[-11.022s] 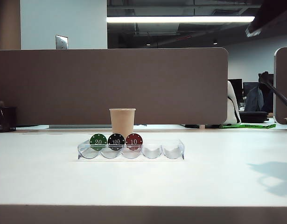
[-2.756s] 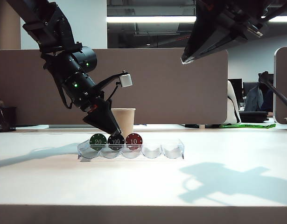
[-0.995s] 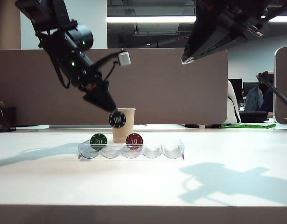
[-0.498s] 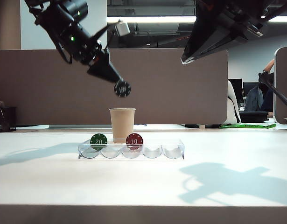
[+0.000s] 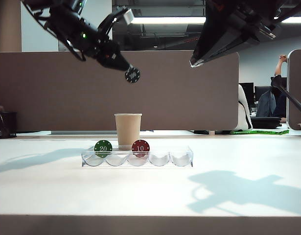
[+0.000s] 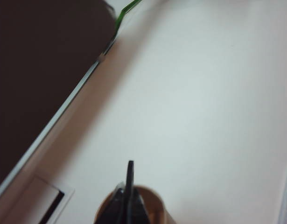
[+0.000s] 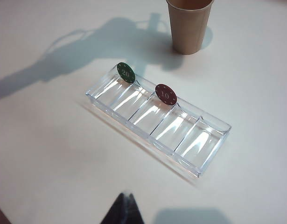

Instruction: Pick up the chip with the greater value and put it into the paper cup.

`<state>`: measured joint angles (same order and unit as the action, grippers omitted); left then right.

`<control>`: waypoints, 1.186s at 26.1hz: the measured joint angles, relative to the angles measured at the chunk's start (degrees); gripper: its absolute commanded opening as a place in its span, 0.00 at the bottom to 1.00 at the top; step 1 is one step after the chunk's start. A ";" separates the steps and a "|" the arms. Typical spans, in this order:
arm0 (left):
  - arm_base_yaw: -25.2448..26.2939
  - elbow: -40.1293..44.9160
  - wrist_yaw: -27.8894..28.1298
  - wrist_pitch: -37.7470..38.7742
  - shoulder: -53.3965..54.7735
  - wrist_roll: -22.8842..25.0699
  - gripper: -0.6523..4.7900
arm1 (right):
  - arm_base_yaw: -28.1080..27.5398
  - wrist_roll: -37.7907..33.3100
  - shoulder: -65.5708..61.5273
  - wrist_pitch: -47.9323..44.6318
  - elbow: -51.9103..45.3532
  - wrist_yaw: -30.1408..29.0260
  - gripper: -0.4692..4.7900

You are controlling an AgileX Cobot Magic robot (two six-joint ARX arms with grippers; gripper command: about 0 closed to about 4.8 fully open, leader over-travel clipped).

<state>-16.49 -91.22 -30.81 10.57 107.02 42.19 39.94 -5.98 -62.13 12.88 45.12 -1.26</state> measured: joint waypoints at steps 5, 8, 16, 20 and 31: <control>1.66 0.00 0.55 -0.94 2.97 -4.68 0.11 | 0.02 0.00 0.00 -0.02 0.00 0.00 0.08; 1.57 0.00 0.42 -2.19 3.67 -6.58 0.11 | 0.02 0.00 0.00 -0.04 0.00 0.04 0.08; 1.97 0.00 -0.26 -8.02 6.34 -13.22 0.11 | 0.02 0.00 0.00 -0.22 0.00 0.33 0.08; 1.84 0.00 -0.50 -7.48 6.29 -13.57 0.11 | -0.07 0.07 -0.77 -6.10 0.00 5.09 0.08; 2.43 0.00 0.13 -2.78 6.29 -13.73 0.11 | -0.02 0.07 -0.70 -8.98 0.00 5.16 0.08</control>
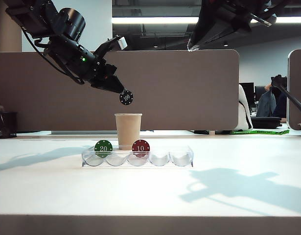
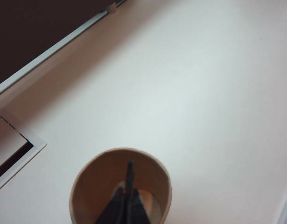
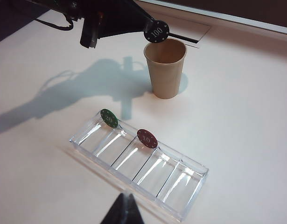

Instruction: Pick up the chip with the greater value and put it into the paper cup.

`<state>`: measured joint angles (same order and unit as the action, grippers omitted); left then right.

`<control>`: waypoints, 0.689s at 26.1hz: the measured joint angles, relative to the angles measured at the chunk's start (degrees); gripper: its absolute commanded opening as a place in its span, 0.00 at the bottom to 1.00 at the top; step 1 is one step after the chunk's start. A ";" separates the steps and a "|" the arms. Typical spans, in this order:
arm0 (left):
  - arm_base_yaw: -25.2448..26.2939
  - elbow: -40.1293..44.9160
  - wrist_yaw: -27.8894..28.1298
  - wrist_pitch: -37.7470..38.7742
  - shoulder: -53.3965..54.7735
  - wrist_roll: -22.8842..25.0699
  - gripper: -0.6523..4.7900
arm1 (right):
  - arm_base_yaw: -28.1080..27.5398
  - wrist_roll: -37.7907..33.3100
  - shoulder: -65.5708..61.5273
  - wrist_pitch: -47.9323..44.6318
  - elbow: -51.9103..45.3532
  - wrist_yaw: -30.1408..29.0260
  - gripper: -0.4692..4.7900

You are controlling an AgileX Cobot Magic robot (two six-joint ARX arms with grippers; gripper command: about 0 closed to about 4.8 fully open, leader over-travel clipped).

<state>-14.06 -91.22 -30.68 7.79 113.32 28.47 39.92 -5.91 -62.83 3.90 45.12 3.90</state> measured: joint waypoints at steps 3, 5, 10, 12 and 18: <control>-0.07 0.00 -0.04 0.02 0.00 0.00 0.11 | 0.00 0.00 0.00 0.00 0.00 0.00 0.08; -0.11 0.00 -0.09 0.02 0.00 0.00 0.11 | 0.00 0.00 0.00 0.00 0.00 0.00 0.08; -0.11 0.00 -0.09 0.02 0.00 0.00 0.21 | 0.00 0.00 0.00 0.00 0.00 0.00 0.08; -0.11 0.00 -0.09 0.02 0.00 0.00 0.22 | 0.00 0.00 0.00 0.02 0.00 0.00 0.08; -0.11 0.00 -0.09 0.02 0.00 0.00 0.18 | 0.00 0.00 0.00 0.46 0.00 0.00 0.08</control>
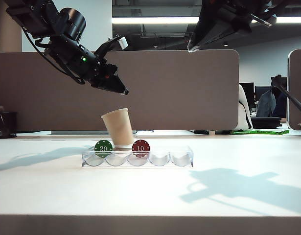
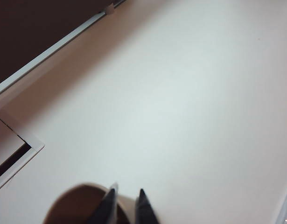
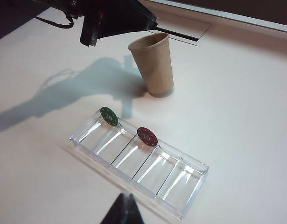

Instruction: Pick up the chip with the greater value and put it into the paper cup.

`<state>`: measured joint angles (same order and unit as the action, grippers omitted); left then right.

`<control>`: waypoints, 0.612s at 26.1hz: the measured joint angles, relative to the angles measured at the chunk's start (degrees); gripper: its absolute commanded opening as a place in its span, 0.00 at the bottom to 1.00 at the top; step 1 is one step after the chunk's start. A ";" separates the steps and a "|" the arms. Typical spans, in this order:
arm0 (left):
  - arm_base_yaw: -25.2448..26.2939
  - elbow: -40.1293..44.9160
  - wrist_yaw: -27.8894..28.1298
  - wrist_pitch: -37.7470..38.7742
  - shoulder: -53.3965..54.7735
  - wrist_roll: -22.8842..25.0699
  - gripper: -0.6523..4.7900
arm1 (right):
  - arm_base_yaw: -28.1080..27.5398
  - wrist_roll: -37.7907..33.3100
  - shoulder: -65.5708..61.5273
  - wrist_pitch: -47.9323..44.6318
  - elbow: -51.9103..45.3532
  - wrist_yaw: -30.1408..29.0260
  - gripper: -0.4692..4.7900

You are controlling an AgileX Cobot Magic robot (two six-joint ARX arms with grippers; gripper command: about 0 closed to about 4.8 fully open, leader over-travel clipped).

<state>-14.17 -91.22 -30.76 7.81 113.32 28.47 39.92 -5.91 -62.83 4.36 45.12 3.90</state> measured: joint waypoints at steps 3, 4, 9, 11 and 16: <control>0.00 0.00 0.00 -0.09 0.02 -0.04 0.11 | 0.00 0.00 0.00 0.20 0.00 0.00 0.08; 0.00 0.00 0.00 -0.17 0.02 -0.04 0.11 | 0.00 0.00 0.00 0.20 0.00 0.00 0.08; 0.00 0.00 0.00 -1.44 -0.13 -0.02 0.11 | 0.00 0.00 0.00 0.22 0.00 0.00 0.08; 0.00 0.00 0.00 -1.92 -0.90 -0.02 0.11 | 0.04 0.00 0.02 0.22 0.00 0.00 0.08; 0.00 0.02 0.22 -2.86 -4.98 -0.33 0.11 | 0.02 0.63 0.50 -0.74 0.00 0.09 0.08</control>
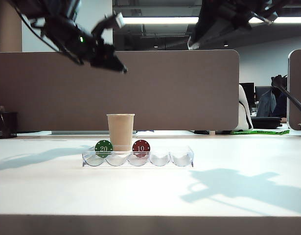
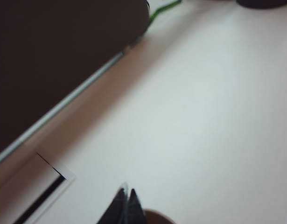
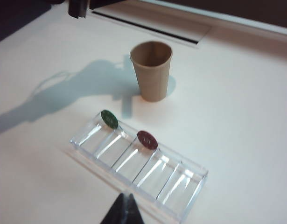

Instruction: Pick up the chip with the greater value and put it into the paper cup.

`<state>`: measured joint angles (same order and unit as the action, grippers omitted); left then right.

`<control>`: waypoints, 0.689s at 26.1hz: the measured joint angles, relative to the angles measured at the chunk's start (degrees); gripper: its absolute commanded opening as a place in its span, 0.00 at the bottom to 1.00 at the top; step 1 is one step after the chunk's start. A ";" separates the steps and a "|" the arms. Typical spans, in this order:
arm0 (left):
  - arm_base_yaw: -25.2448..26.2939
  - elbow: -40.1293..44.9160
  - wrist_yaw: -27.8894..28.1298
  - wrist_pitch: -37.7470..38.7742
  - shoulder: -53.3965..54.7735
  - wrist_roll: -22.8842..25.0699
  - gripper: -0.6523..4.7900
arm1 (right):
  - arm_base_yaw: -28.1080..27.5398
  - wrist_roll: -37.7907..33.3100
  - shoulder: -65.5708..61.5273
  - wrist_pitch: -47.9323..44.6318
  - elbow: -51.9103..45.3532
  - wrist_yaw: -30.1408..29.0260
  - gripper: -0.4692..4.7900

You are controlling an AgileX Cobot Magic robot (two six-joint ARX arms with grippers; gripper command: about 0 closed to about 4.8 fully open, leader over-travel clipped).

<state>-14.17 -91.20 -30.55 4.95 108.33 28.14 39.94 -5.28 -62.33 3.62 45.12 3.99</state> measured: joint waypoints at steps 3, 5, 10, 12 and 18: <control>0.15 -0.02 0.26 -0.04 -2.84 -2.43 0.11 | 0.00 3.13 1.55 -1.86 0.00 1.27 0.08; 0.59 -0.02 0.59 0.09 -4.59 -4.33 0.11 | -0.02 5.18 3.23 -2.95 0.00 4.04 0.08; 1.51 0.02 2.38 7.39 -10.69 -5.95 0.11 | -5.44 6.91 11.15 2.16 0.11 8.96 0.08; 1.42 1.07 3.30 9.16 -12.72 -5.95 0.11 | -7.98 6.93 13.81 4.94 0.11 9.11 0.08; 1.42 8.44 4.04 9.64 -20.33 -7.32 0.11 | -19.28 9.42 22.62 11.37 0.09 3.50 0.08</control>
<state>-12.75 -82.76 -26.50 14.59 88.01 20.82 20.67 4.14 -39.70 14.98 45.21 7.49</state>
